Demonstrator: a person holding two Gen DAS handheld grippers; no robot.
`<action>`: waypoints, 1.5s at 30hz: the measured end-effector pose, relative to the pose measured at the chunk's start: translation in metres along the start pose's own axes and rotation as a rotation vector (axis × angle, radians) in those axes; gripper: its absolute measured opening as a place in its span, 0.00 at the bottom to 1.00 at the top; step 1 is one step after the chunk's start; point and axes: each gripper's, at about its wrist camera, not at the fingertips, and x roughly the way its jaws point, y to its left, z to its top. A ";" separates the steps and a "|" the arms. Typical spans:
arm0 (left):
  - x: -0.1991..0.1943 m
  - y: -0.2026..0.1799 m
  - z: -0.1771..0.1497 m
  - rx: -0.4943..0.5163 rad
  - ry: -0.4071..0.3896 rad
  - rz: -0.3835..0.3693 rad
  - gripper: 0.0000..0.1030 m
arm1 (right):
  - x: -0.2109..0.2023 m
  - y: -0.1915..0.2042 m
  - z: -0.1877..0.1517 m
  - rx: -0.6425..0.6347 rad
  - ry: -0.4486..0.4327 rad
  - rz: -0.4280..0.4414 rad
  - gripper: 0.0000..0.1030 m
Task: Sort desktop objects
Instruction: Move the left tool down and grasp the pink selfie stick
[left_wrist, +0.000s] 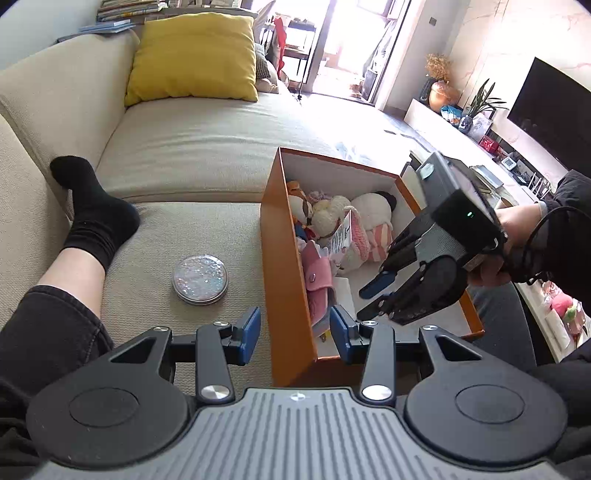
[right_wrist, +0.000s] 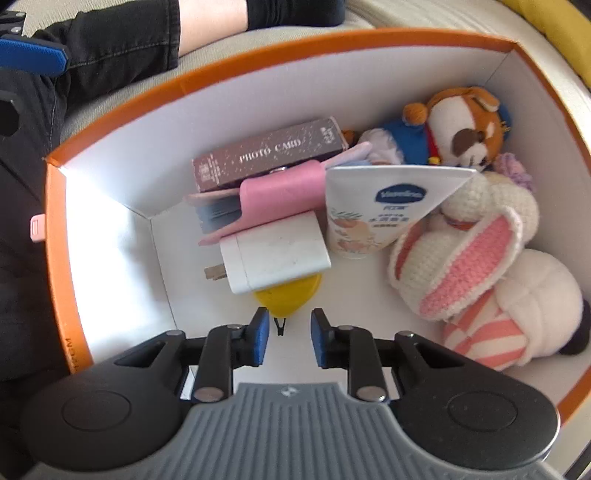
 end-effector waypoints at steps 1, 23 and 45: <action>-0.006 0.002 -0.003 0.022 0.000 0.006 0.47 | -0.011 0.001 -0.003 0.018 -0.035 -0.016 0.35; 0.008 -0.026 -0.116 0.586 0.367 0.054 0.47 | -0.002 0.162 -0.006 0.106 -0.241 0.156 0.35; 0.043 -0.043 -0.136 0.819 0.399 0.056 0.29 | 0.069 0.154 0.003 0.244 -0.173 0.245 0.29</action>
